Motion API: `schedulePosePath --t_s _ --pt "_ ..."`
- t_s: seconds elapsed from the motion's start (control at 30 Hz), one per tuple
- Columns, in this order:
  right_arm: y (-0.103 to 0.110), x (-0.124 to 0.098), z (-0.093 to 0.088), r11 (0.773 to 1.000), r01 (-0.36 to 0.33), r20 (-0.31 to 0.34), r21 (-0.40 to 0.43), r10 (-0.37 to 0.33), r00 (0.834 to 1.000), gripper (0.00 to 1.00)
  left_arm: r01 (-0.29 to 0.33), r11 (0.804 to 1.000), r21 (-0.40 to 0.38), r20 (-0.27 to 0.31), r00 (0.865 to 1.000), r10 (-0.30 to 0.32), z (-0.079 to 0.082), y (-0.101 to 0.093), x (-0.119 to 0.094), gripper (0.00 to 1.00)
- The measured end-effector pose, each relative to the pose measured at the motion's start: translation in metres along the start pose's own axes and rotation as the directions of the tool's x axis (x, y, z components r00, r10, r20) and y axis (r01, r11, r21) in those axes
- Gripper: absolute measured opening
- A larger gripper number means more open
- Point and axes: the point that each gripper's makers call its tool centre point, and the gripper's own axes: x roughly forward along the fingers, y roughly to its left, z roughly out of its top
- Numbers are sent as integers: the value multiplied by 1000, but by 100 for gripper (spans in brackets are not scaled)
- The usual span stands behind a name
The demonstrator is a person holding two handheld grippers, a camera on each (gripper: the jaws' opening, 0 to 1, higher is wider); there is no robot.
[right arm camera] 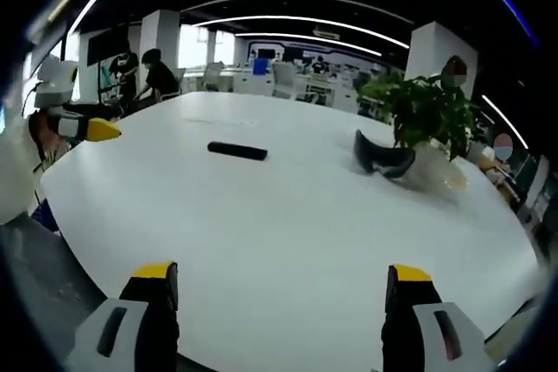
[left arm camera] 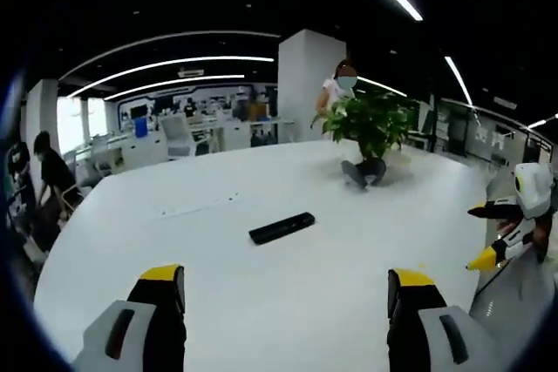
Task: Press the specified remote control buttons in sequence, fully releasing each button before pressing the next.
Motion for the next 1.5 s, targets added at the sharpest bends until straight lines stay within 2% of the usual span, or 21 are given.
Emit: schedulePosePath --t_s 0.2,0.3,0.4,0.5,0.63,0.8,0.87,1.0,1.13,1.2,1.3,1.33,1.4,1.5 --pt "0 -3 5 1000 0 14 0 0 1000 99 -78 997 2 37 996 78 -4 11 -26 100" --pt "3 -6 10 1000 -7 32 -6 7 999 99 -83 996 -20 39 996 84 -6 10 -35 100" --pt "3 -9 14 1000 13 38 -11 -13 999 99 -126 992 -30 49 991 128 -10 10 -47 100" --pt "5 -12 19 1000 6 53 14 -7 999 99 -164 986 -23 29 986 165 -24 11 -58 100" --pt "5 -15 24 999 7 87 54 -12 996 99 -179 983 -42 22 983 180 -37 7 -70 100" --pt "3 -17 24 998 -2 117 66 -6 993 99 -263 963 -59 26 964 265 -46 16 -84 100" --pt "1 -16 25 998 12 137 57 -20 990 97 -289 955 -64 36 956 292 -46 22 -86 100" --pt "3 -13 23 999 7 119 51 -13 993 97 -315 946 -79 45 947 319 -45 29 -85 100" --pt "6 -13 20 1000 8 110 18 -10 994 96 -337 938 -76 5 941 338 -53 32 -84 100" --pt "10 -10 18 1000 -3 96 1 3 995 97 -345 937 -50 0 938 346 -54 32 -84 100" --pt "12 -9 15 1000 -7 77 -18 8 997 97 -334 942 -29 -4 943 334 -55 28 -82 100" --pt "12 -9 15 1000 -8 77 -20 9 997 96 -327 945 -25 -20 945 326 -58 27 -80 100" --pt "13 -9 15 1000 -17 76 -16 18 997 96 -340 940 19 -55 938 341 -63 28 -80 100" --pt "13 -9 13 1000 -23 67 -8 24 997 96 -340 940 10 -32 940 340 -61 31 -81 100"
